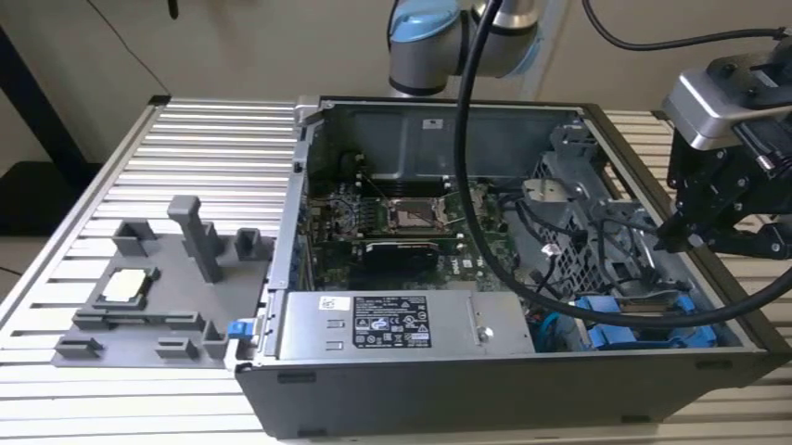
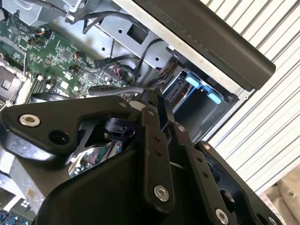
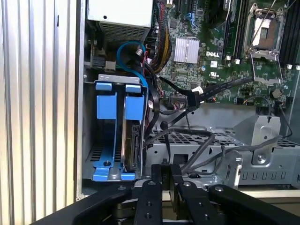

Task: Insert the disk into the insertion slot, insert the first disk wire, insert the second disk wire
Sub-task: 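Insert the first disk wire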

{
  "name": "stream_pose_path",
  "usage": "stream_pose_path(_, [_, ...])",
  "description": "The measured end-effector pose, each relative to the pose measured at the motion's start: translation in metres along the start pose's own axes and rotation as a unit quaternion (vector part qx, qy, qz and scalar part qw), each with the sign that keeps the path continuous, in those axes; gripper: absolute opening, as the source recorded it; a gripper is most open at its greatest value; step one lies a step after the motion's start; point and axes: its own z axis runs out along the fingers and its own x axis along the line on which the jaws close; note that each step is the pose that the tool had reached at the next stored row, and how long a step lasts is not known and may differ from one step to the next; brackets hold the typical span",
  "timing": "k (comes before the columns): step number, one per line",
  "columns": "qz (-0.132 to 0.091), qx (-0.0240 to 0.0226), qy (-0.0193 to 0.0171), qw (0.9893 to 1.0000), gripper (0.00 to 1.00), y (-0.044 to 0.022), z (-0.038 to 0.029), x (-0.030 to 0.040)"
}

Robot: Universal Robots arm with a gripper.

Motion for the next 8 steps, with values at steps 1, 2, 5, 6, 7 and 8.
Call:
stream_pose_path(1, [0.0,0.0,0.0,1.0,0.19,0.0,0.0,0.0])
stream_pose_path(2, [0.0,0.0,0.0,1.0,0.19,0.0,0.0,0.0])
stream_pose_path(5, [-0.001,-0.0005,0.0022,1.0,0.19,-0.0002,0.0001,0.0001])
stream_pose_path(6, [-0.001,-0.0014,0.0084,1.0,0.19,-0.0004,0.0002,0.0001])
stream_pose_path(7, [-0.002,-0.0024,0.0157,0.9999,0.19,-0.0007,0.0003,0.0001])
stream_pose_path(8, [-0.002,-0.0034,0.023,0.9997,0.19,-0.0011,0.0003,0.0001])
